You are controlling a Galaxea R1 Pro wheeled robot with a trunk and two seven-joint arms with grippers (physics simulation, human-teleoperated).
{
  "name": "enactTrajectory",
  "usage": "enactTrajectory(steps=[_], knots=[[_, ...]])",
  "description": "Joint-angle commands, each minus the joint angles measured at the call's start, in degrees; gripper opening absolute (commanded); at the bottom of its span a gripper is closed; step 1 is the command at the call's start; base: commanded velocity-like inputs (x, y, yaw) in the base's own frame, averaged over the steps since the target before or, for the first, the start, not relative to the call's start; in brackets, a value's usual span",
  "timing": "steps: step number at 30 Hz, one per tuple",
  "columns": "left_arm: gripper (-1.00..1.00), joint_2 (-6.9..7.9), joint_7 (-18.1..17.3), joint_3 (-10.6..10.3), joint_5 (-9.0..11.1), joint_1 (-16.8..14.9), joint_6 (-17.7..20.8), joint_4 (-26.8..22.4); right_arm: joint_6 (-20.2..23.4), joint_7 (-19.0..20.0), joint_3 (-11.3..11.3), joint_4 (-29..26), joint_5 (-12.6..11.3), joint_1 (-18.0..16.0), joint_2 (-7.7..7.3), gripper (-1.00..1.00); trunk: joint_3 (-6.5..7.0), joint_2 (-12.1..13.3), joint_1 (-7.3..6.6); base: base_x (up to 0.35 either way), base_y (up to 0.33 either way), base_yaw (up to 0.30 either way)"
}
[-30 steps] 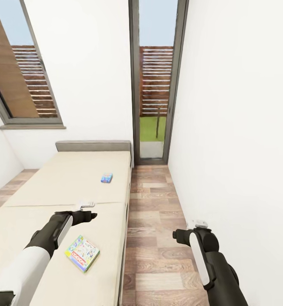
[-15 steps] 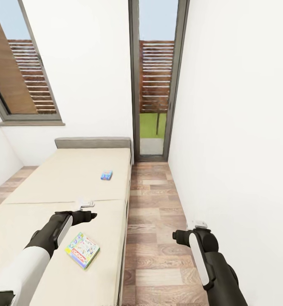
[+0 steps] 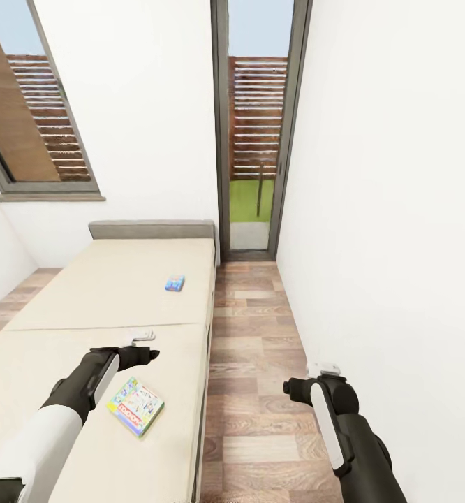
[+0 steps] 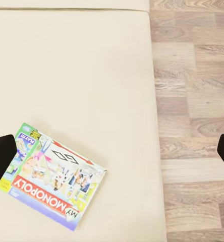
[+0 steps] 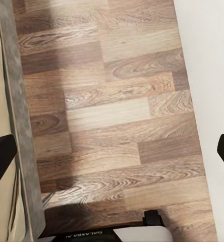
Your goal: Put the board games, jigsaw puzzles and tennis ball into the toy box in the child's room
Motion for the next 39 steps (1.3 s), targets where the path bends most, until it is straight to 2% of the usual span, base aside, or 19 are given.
enactTrajectory(steps=[1,39], knots=[[1.0,0.02,-0.09,0.13,0.35,-0.03,0.39,-0.07,0.16,-0.49,-0.07,-0.05,-0.59,-0.05,0.04,1.0,-0.2,-0.1,0.02,0.0,0.0,0.0],[1.0,0.14,-0.11,0.08,0.28,-0.03,0.48,0.02,0.26,-0.42,-0.07,0.69,-0.5,-0.03,0.04,1.0,-3.79,-0.1,0.02,0.0,0.0,0.0]])
